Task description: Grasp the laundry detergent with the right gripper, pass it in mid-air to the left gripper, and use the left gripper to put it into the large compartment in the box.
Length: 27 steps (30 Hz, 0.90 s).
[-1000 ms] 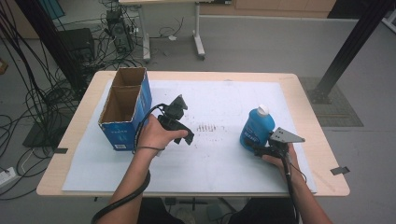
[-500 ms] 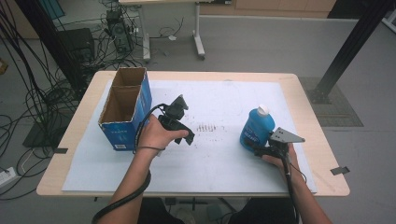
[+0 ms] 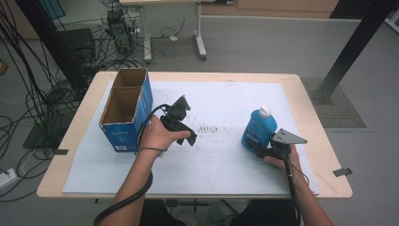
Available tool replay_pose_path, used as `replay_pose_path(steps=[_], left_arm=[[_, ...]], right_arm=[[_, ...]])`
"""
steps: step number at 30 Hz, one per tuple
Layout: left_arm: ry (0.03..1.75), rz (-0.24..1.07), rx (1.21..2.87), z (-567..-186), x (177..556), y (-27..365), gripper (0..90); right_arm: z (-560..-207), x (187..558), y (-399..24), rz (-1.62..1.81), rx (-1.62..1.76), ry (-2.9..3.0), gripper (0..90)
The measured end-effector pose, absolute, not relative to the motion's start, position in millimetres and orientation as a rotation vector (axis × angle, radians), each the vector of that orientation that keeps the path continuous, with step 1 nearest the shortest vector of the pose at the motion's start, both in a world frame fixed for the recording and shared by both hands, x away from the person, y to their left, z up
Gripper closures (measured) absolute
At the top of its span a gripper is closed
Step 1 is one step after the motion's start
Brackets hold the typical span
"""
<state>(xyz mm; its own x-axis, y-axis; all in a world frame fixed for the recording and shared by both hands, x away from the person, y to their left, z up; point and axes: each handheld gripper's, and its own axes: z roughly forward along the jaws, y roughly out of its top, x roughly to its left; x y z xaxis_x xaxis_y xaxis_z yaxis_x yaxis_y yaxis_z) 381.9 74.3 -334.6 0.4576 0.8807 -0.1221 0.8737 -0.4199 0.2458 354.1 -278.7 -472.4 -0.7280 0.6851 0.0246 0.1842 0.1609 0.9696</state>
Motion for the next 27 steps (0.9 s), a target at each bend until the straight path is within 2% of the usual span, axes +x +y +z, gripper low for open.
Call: replay_pose_path(steps=[27], left_arm=[[1.486,0.036,2.453,-331.8,382.4,72.6,14.2]], right_arm=[[-472.4,353.1,-278.0,1.584,0.822,2.015,40.4]])
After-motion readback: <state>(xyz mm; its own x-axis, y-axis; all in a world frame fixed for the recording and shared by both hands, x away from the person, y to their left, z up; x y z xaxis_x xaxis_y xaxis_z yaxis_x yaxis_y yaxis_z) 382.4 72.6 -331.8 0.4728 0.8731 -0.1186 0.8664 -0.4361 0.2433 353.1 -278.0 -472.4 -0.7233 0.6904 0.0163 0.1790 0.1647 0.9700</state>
